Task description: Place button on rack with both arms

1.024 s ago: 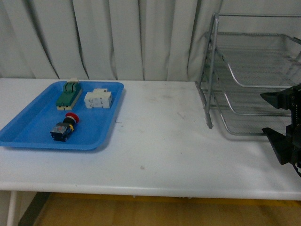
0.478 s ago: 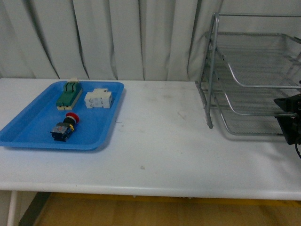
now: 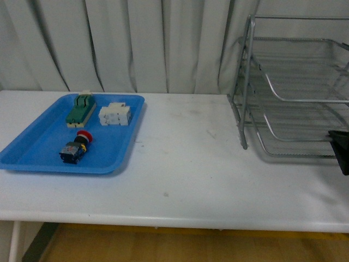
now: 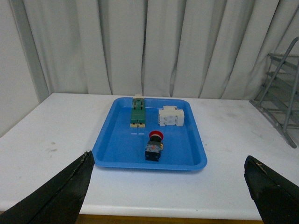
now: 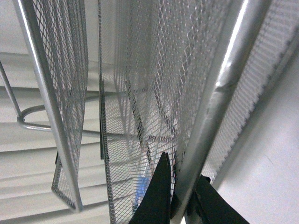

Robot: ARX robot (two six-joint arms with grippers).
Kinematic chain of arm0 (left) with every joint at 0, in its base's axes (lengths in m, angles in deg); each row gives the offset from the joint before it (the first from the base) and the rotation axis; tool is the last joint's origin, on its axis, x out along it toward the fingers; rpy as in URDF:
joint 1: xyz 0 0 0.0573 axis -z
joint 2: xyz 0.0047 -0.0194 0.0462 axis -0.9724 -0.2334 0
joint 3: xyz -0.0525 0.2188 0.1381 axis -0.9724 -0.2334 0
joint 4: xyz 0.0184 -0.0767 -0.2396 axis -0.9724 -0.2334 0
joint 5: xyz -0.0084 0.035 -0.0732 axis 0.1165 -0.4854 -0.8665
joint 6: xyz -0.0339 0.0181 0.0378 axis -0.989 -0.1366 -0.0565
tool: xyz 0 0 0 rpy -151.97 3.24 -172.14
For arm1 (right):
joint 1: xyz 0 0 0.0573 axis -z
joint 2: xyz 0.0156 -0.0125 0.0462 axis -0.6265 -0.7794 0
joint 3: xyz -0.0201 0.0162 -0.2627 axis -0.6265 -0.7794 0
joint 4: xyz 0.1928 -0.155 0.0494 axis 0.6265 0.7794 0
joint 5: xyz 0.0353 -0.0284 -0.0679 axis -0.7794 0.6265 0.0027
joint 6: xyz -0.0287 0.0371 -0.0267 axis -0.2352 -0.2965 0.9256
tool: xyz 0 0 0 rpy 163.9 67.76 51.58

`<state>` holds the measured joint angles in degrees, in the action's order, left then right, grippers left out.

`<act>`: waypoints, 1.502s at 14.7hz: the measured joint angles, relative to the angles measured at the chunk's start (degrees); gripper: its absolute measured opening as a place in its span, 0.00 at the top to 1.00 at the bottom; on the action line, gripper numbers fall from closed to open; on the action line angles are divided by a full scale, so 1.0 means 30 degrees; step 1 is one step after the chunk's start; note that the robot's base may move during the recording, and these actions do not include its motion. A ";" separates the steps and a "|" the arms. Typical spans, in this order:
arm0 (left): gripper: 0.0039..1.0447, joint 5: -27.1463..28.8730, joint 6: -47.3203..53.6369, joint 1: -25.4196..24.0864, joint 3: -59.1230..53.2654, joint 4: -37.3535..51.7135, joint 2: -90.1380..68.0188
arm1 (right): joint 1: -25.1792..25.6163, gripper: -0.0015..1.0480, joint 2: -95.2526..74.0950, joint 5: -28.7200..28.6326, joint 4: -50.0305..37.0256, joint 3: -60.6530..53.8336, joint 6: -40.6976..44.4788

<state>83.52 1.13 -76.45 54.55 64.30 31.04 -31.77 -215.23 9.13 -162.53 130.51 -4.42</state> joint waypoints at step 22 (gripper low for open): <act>0.06 0.0000 0.0000 0.0000 0.0000 0.0000 0.0000 | 0.0743 0.54 2.1784 0.1173 0.2674 -1.4520 2.3292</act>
<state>83.52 1.13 -76.45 54.55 64.30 31.04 -29.54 -149.87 12.65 -154.51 86.95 65.46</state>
